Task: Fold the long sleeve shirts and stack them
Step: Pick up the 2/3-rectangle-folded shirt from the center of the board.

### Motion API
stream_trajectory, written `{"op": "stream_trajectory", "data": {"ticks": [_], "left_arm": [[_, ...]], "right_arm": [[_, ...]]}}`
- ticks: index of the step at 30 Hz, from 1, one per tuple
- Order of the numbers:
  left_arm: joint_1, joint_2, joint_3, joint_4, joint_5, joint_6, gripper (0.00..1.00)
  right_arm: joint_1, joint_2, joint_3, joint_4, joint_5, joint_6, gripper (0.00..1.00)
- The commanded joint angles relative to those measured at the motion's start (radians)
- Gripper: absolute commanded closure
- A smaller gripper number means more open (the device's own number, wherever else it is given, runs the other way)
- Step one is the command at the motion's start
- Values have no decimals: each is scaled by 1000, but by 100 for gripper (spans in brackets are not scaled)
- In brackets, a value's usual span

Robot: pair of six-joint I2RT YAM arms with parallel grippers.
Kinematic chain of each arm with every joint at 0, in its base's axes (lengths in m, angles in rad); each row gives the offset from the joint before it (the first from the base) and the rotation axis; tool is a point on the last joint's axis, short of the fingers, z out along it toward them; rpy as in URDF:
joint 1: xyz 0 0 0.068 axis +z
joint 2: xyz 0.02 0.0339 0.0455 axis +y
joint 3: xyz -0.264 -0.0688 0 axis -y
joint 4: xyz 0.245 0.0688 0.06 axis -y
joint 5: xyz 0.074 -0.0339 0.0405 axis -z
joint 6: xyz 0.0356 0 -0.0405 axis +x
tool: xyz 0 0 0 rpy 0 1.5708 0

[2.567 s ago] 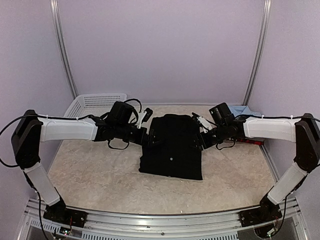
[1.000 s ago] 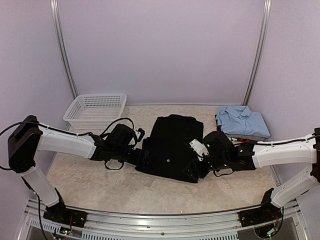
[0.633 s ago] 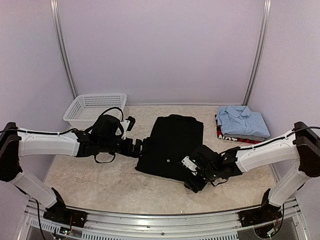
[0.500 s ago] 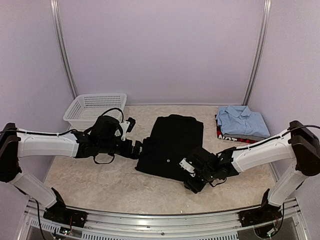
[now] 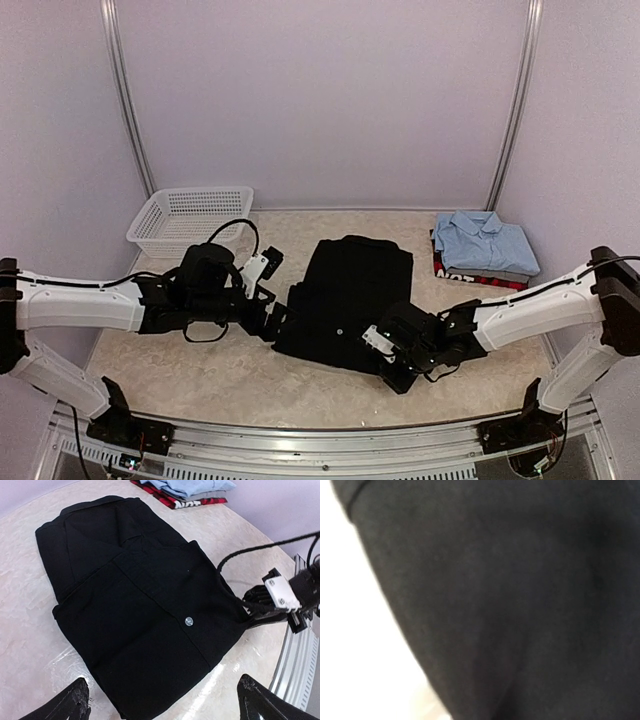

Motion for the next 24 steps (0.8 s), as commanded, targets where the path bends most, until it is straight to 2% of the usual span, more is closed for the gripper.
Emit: {"op": "stream_trajectory", "data": {"ticks": [1,4,8,11,17,24], "left_arm": [[-80,-32,-26,15,-11,127,2],[-157,-37,-24,-15,-20,192,3],[-302,-26,-5,-120,-94,350,2],[-385,-8,8,-206,-152,407,1],[-436,41,52,-331,-212,458,5],[-467,130,60,-336,-220,534,4]], "right_arm": [[25,-143,-80,-30,-259,59,100],[40,-208,-103,-19,-391,114,100],[47,-300,-158,-44,-445,210,100],[48,-382,-204,-64,-474,279,100],[48,-548,-246,-93,-518,371,100],[44,-641,-254,-144,-492,409,100]]}}
